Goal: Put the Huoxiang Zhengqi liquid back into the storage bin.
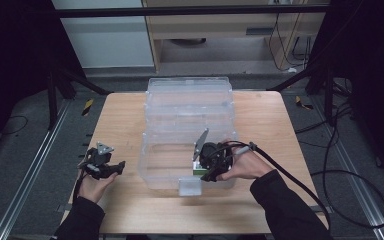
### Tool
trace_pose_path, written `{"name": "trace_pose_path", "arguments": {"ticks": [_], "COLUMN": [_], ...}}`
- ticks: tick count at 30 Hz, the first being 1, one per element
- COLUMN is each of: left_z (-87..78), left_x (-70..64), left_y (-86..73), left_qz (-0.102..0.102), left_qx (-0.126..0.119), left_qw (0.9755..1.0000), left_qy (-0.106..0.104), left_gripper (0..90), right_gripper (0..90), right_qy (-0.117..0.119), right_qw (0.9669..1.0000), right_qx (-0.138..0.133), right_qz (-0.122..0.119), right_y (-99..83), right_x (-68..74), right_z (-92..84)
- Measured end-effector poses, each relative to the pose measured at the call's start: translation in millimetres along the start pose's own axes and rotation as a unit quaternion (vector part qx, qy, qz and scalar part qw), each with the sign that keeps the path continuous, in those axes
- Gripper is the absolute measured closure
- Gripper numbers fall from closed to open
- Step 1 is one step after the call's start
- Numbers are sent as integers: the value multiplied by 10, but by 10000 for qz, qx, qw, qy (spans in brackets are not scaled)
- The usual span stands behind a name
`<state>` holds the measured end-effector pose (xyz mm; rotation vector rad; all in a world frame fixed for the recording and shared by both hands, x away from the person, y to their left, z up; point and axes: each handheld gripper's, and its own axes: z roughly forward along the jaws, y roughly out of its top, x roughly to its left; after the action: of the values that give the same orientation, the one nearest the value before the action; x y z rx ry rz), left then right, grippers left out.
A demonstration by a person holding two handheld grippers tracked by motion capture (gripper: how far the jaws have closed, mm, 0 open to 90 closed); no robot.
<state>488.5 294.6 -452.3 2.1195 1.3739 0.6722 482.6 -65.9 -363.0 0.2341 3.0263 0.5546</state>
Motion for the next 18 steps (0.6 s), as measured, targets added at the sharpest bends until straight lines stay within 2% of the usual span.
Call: {"name": "trace_pose_path", "arguments": {"ticks": [11,18], "left_z": [-5,-2], "left_x": [6,-4], "left_y": [1,3], "left_qz": [-5,14], "left_qx": [-10,-29], "left_qw": [10000,10000], "left_qy": [-7,-41], "left_gripper": [393,394], "right_gripper": [605,618], "right_qy": [201,295], "right_qw": [9997,9995], "right_qx": [99,95], "right_qz": [-65,-7], "right_y": [19,-4], "right_x": [16,2], "right_z": [194,265]}}
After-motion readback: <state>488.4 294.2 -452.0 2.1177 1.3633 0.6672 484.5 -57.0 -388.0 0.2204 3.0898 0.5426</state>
